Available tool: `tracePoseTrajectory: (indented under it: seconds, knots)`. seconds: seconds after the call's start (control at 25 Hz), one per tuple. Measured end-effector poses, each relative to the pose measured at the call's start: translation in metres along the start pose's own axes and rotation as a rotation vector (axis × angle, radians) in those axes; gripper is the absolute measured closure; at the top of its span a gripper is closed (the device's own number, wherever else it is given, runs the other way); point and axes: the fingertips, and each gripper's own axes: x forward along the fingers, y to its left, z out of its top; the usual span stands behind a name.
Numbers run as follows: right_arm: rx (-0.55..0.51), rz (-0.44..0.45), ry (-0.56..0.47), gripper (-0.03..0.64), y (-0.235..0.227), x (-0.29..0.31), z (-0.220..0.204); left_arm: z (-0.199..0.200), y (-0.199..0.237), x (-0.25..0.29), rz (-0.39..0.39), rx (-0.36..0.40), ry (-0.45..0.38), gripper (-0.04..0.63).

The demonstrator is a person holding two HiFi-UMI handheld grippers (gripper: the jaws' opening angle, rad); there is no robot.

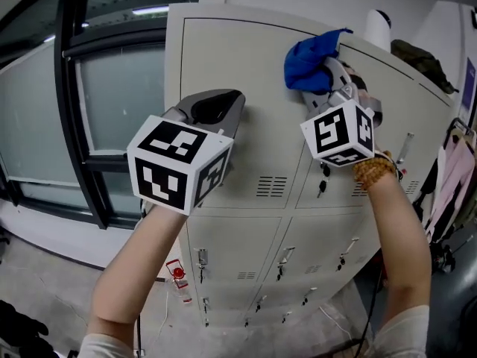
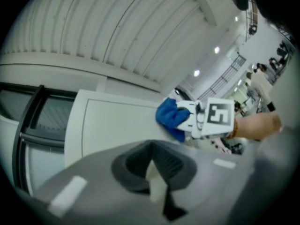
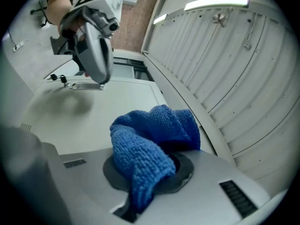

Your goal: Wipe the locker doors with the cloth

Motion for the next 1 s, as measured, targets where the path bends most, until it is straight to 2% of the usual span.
tracePoseTrajectory:
  seconds: [0.2,0.36,0.48,0.68,0.8,0.92,1.0]
  knots:
    - [0.073,-0.061,-0.001,0.578,-0.053,0.022,0.006,0.007,0.020,-0.005,0.028,0.006,-0.005,0.592]
    - [0.121,-0.102,-0.009,0.579,-0.053,0.024,0.015,0.002,0.030,-0.016,0.050,0.004,0.000,0.592]
    - [0.140,-0.093,-0.027,0.580,-0.021,0.016,0.027,-0.010,0.028,-0.023,0.043,-0.005,0.011,0.592]
    - [0.130,0.026,-0.062,0.579,0.075,-0.003,0.058,-0.038,0.016,-0.040,0.032,-0.030,0.035,0.591]
    - [0.143,0.085,-0.081,0.579,0.126,-0.015,0.071,-0.050,0.010,-0.052,0.052,-0.013,0.043,0.592]
    - [0.209,0.086,-0.086,0.579,0.139,-0.017,0.072,-0.060,0.006,-0.056,0.070,0.007,0.055,0.591]
    - [0.320,0.093,-0.095,0.579,0.135,-0.018,0.071,-0.066,0.004,-0.058,0.071,-0.005,0.062,0.591]
